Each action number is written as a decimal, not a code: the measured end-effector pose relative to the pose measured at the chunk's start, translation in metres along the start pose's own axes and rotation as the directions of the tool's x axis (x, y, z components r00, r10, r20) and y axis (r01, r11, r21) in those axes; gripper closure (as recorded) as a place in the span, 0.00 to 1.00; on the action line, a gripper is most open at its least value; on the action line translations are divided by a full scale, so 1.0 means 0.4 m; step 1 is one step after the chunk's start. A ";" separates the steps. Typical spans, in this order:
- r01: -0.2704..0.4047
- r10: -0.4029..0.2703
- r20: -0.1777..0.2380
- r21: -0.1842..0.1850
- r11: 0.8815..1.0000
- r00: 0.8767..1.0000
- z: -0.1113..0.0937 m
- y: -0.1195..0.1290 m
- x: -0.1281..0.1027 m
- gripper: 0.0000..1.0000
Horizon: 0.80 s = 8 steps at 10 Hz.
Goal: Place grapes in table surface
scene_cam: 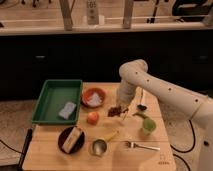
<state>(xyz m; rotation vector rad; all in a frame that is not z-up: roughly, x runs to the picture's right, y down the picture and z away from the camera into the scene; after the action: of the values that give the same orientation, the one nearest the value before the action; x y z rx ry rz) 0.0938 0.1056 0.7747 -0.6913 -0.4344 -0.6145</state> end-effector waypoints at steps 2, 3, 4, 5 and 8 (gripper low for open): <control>0.029 -0.029 0.009 0.004 1.000 1.000 -0.011 0.004 -0.006 1.00; 0.042 -0.042 0.013 0.007 0.999 0.999 -0.016 0.008 -0.009 1.00; 0.053 -0.054 0.017 0.010 0.999 0.998 -0.020 0.015 -0.012 1.00; 0.058 -0.058 0.017 0.010 0.998 0.998 -0.023 0.024 -0.014 1.00; 0.070 -0.071 0.029 0.023 0.997 0.997 -0.015 0.043 -0.019 1.00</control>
<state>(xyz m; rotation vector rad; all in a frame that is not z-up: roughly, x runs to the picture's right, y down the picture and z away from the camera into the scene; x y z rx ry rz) 0.1003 0.1148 0.7584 -0.6669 -0.4940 -0.6654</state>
